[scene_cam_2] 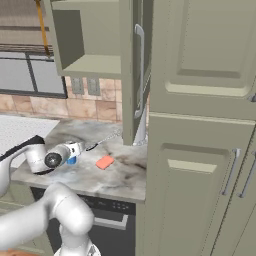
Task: Pick the bar soap and soap dispenser from the cabinet and place them on the counter.
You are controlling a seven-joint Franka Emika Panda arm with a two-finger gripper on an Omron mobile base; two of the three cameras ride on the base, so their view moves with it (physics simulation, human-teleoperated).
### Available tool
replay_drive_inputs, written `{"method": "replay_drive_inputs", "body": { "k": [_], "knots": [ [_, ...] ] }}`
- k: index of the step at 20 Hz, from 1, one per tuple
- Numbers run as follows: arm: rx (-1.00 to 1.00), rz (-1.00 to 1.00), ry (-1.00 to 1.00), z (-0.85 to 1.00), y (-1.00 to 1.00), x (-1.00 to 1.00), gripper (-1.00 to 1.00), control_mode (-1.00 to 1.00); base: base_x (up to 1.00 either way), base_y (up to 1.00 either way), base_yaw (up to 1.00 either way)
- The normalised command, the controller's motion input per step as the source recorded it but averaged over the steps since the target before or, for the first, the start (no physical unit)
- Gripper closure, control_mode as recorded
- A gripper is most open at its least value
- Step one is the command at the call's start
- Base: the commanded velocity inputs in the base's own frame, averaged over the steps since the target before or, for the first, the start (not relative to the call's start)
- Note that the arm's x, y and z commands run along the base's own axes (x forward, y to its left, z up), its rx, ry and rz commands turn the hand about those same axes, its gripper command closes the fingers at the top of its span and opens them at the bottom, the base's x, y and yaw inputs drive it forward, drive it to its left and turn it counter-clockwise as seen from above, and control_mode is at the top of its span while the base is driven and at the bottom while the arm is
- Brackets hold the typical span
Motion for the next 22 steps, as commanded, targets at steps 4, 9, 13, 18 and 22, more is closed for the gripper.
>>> {"method": "replay_drive_inputs", "body": {
  "k": [4, 9, 13, 18, 22],
  "knots": [
    [0.00, 0.00, -0.06, -0.31, 0.00, -0.23, 1.00, -1.00, 0.00, 0.00, 0.00],
    [0.00, 0.00, -0.06, -0.30, 0.00, -0.24, 1.00, -1.00, 0.00, 0.00, 0.00],
    [0.00, 0.00, -0.07, -0.26, 0.00, -0.27, -1.00, -1.00, 0.00, 0.00, 0.00],
    [0.00, 0.00, -0.08, -0.15, -0.02, -0.23, -1.00, -1.00, 0.00, 0.00, 0.00],
    [0.00, 0.00, -0.06, -0.05, -0.09, -0.14, -1.00, -1.00, 0.00, 0.00, 0.00]
  ]
}}
